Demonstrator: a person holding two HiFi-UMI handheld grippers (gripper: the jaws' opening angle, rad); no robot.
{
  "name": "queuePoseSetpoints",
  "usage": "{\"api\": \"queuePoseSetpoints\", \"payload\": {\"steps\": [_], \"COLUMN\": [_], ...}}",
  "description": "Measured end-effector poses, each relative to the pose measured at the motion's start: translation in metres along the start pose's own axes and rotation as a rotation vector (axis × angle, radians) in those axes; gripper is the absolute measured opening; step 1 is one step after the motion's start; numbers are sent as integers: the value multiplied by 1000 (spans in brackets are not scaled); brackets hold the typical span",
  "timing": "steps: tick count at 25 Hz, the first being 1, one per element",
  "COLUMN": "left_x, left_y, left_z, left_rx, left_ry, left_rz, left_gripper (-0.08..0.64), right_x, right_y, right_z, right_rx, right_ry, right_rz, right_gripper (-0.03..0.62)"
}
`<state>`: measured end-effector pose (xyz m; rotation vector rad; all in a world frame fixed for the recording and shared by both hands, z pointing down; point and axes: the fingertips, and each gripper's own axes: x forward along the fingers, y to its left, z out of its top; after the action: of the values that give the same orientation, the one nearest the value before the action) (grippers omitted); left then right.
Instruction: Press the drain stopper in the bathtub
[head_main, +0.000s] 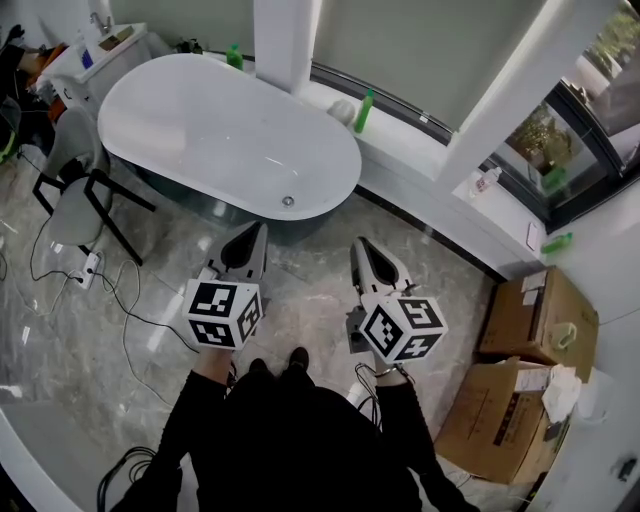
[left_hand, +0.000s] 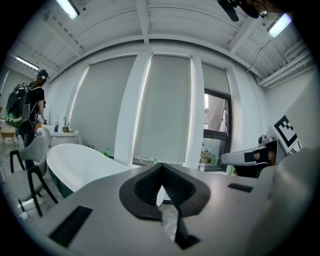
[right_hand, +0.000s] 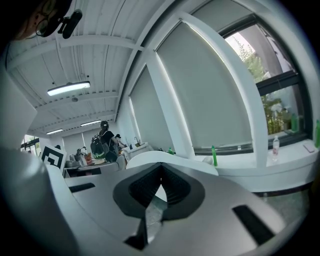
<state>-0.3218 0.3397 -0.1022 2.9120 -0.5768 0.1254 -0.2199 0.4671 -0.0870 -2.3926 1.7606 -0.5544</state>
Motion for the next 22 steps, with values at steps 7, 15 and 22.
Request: {"api": "queuePoseSetpoints", "payload": {"steps": [7,15,22], "left_x": [25,53,95], "left_y": [-8,-5,11], "left_z": [-1,-6,-12], "left_rx": [23,38,41], "left_ry": [13,50,73], "left_rz": [20,19,-2], "left_gripper": [5,5,5], "right_x": [6,28,65], "right_y": [-27,-46,-65], "right_z": [8,8,13], "right_rx": [-8,18,14], "right_ry": [10,34,51], "right_rz": [5,5,-8], "right_gripper": [2,2,2]}}
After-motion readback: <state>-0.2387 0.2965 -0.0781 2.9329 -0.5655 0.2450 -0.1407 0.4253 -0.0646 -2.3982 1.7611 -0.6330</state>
